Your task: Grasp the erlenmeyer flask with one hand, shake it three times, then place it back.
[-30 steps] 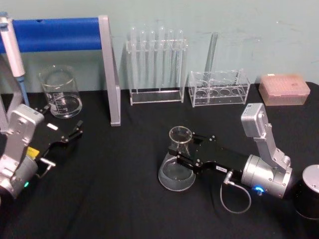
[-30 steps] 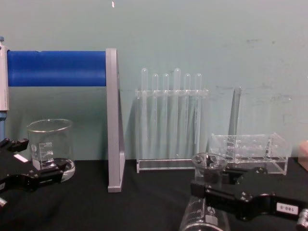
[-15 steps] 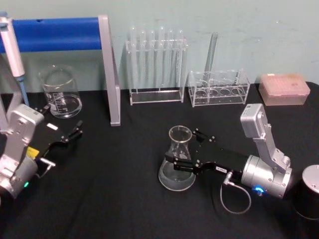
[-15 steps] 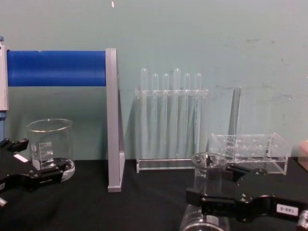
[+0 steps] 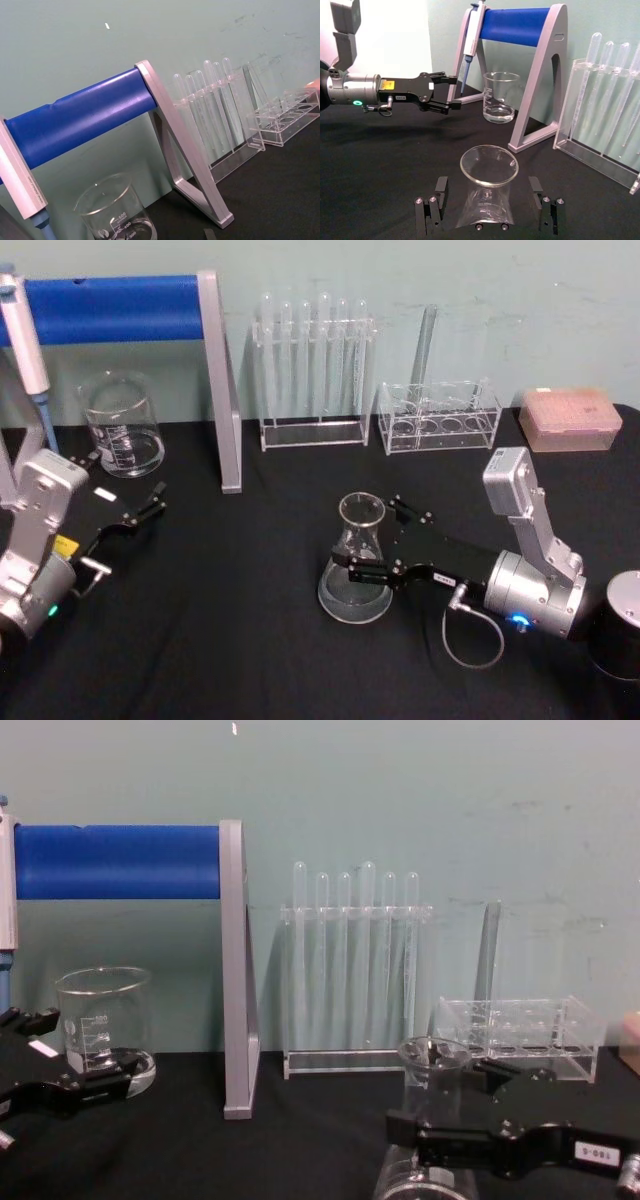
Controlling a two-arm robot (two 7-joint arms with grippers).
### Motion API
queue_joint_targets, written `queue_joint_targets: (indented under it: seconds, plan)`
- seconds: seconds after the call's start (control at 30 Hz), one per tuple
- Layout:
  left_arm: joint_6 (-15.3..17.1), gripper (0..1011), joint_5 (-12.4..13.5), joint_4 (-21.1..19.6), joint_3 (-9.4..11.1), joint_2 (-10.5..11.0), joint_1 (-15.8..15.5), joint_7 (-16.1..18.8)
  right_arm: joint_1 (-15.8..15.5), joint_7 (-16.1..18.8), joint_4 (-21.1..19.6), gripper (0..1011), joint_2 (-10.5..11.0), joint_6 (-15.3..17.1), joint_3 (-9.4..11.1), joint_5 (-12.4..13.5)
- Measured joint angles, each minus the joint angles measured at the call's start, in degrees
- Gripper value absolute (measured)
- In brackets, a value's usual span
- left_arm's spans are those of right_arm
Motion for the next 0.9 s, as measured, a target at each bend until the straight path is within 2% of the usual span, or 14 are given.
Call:
queue_joint_targets:
  seconds: [0.3, 0.43, 0.63, 0.9]
  plan:
    - [0.0, 1001, 0.0, 0.0, 0.0, 0.0, 0.0, 0.0, -0.5, -0.6, -0.3, 1002, 0.3, 0.1, 0.7, -0.2]
    - [0.0, 1001, 0.0, 0.0, 0.0, 0.0, 0.0, 0.0, -0.9, 0.4, -0.6, 1002, 1.0, 0.1, 0.8, 0.1]
    - [0.0, 1001, 0.0, 0.0, 0.0, 0.0, 0.0, 0.0, -2.3, 2.0, -1.8, 1002, 3.1, -0.1, 1.4, 1.2]
    - [0.0, 1001, 0.0, 0.0, 0.0, 0.0, 0.0, 0.0, -5.5, 0.6, -4.3, 1003, 6.0, 0.0, 3.7, 2.4]
